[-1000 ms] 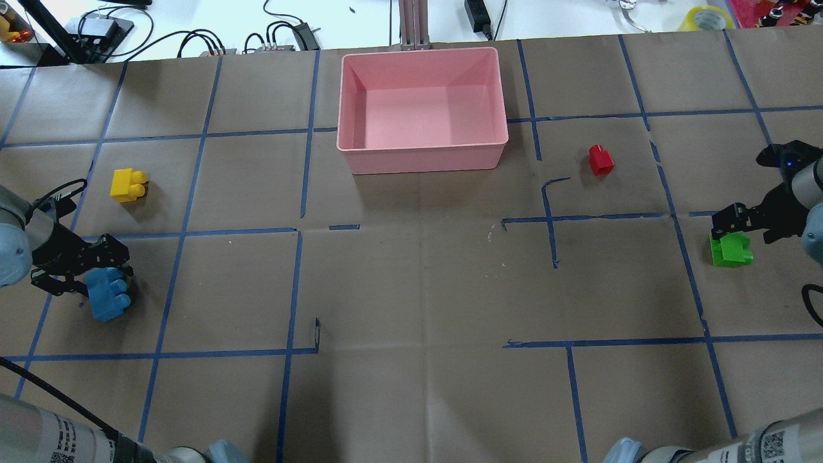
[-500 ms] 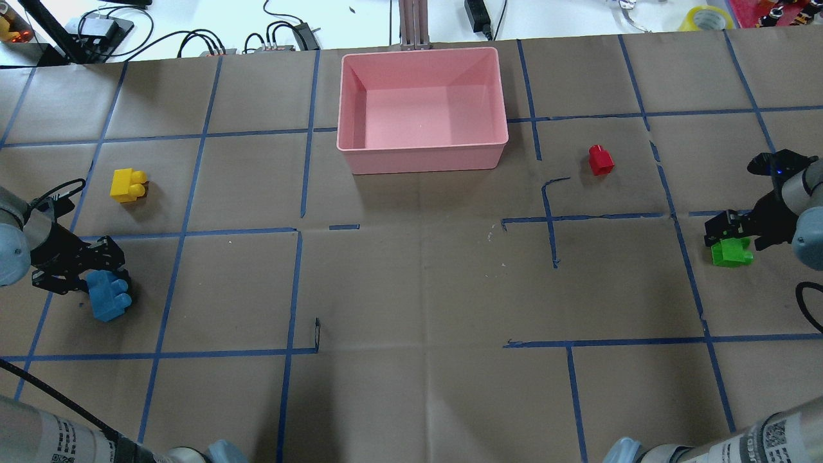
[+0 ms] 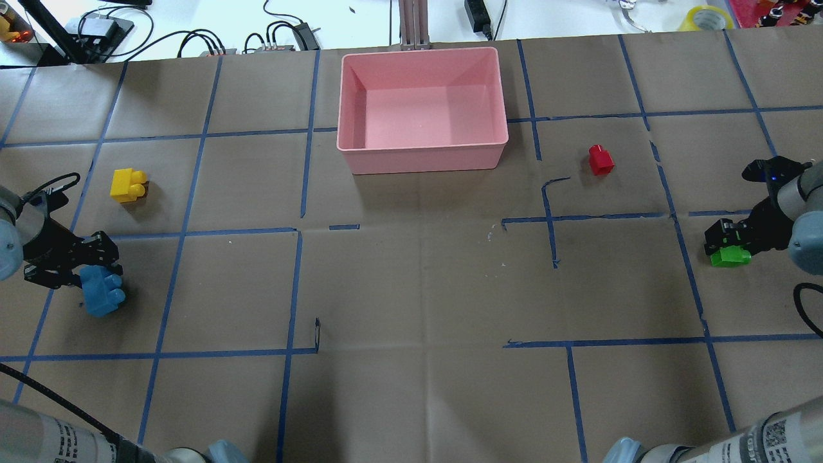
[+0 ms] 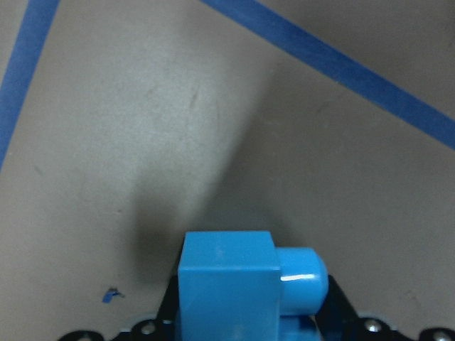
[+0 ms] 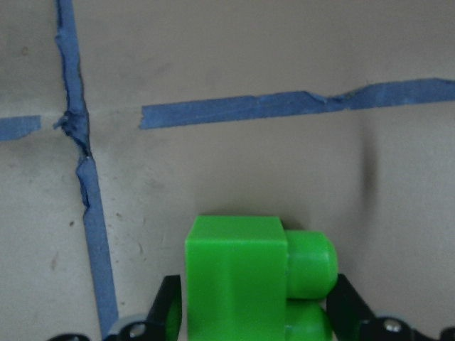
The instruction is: Put all blocks into box
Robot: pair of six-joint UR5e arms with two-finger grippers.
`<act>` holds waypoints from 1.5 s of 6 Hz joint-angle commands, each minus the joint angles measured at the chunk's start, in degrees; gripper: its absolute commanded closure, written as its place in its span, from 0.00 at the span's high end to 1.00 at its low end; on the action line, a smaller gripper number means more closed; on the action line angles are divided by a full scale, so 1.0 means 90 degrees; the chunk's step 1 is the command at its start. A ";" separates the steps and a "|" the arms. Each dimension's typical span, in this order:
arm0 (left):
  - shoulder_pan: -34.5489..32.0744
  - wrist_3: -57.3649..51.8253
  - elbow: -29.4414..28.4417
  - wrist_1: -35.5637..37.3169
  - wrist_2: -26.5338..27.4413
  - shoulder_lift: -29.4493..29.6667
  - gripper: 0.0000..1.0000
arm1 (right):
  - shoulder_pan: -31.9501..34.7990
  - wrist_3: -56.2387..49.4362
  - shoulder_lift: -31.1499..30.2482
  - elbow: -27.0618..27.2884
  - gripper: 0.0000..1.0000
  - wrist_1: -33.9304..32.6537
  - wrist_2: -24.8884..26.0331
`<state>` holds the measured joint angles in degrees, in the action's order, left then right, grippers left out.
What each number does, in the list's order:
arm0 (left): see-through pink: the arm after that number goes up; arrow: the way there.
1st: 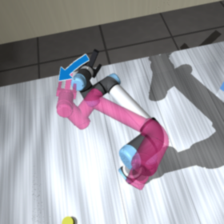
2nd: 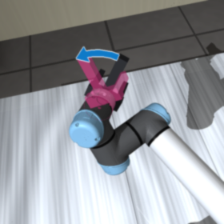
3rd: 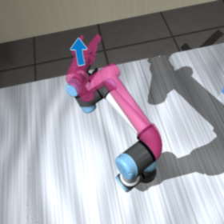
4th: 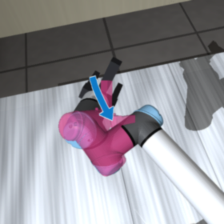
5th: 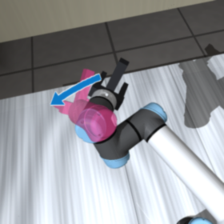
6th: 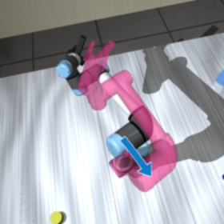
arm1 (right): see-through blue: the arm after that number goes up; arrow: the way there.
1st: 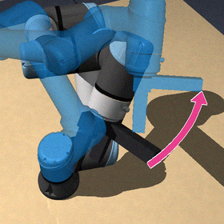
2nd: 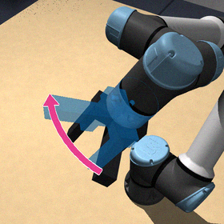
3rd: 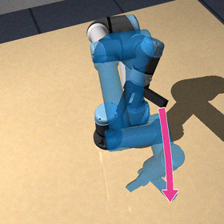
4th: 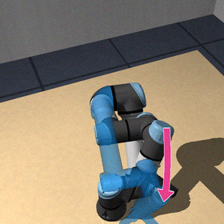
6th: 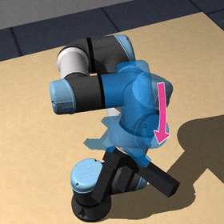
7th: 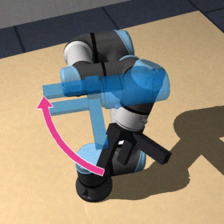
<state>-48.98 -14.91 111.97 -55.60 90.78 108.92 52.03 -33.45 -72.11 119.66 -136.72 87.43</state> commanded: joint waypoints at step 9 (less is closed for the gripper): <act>-0.4474 0.1452 -0.6203 -0.3733 -0.0271 0.1495 0.00 | 0.1472 0.0886 -0.0865 -0.2521 0.00 0.1578 -0.0765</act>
<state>-83.70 -8.57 63.10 -88.21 89.52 116.99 62.30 -30.61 -79.94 100.58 -122.63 83.58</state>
